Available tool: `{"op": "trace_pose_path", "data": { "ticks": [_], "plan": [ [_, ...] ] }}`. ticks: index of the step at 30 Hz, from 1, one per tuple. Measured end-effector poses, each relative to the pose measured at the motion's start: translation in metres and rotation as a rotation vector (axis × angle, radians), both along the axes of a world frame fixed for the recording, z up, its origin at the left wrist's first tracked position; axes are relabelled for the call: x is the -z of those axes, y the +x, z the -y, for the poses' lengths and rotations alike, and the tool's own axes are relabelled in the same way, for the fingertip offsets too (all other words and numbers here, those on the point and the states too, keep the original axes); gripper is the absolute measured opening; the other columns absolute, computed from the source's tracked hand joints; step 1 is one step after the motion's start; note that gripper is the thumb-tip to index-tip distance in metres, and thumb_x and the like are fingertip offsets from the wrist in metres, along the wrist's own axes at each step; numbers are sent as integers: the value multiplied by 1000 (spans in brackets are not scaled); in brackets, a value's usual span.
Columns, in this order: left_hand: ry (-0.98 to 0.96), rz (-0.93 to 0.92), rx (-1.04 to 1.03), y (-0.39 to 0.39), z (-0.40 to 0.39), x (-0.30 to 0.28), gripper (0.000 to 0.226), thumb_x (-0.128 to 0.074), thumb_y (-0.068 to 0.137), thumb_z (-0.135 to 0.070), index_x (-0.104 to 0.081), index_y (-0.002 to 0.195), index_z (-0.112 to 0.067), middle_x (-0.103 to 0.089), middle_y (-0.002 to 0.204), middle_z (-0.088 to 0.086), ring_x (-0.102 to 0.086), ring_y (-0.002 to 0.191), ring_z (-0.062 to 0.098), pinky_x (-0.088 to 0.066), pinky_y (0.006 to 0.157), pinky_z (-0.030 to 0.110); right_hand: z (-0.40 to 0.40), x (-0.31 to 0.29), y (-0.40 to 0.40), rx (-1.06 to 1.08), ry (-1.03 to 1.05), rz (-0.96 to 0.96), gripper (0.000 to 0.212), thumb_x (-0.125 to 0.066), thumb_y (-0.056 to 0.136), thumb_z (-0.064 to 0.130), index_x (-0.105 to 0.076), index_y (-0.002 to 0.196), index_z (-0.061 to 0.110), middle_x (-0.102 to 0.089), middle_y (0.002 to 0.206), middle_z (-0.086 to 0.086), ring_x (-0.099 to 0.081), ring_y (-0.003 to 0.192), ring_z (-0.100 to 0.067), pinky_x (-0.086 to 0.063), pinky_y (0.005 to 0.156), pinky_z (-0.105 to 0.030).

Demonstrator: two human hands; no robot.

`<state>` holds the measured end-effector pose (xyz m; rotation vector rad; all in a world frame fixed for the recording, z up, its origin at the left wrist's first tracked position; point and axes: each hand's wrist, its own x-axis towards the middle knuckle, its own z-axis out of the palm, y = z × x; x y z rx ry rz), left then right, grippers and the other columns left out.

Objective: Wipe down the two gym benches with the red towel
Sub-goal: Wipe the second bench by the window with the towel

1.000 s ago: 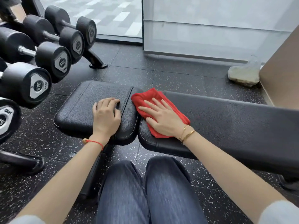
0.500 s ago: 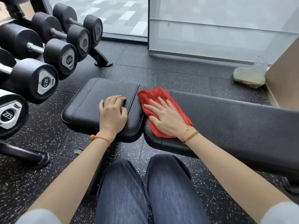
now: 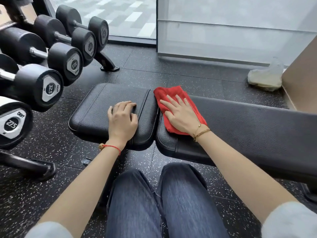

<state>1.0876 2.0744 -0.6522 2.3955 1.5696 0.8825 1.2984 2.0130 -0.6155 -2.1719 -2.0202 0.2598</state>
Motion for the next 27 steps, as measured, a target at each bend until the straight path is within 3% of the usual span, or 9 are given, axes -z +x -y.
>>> {"op": "trace_pose_path", "data": {
  "ticks": [6,14,21,27],
  "plan": [
    [8,-12,-6,0,-2,1,38,-50,87,-20,-62,124,-20,-60,133,-2,-46,130,20,-20,118,49,73,10,-14,-228,84,14,52,-38,97,37,-30,148,42,-20,160,14,-8,151,-17,-1,123,-40],
    [-5,-11,4,-1,-2,2,38,-49,88,-21,-62,124,-21,-58,134,-3,-46,132,18,-18,119,49,-2,-3,-3,-19,-11,-36,45,-34,100,31,-37,144,36,-19,161,10,-7,151,-22,1,122,-43],
    [-1,-3,-3,0,-2,1,41,-44,86,-25,-63,123,-22,-59,133,-4,-47,131,18,-19,118,48,35,2,-7,-159,0,-27,48,-35,98,27,-36,145,36,-14,162,10,-4,151,-23,1,121,-50],
    [11,-3,-9,-1,-3,3,43,-42,84,-26,-63,121,-23,-60,132,-4,-48,129,17,-20,118,48,27,8,9,-194,7,-13,50,-36,98,32,-30,147,42,-15,162,13,-3,151,-19,2,122,-44]
  ]
}}
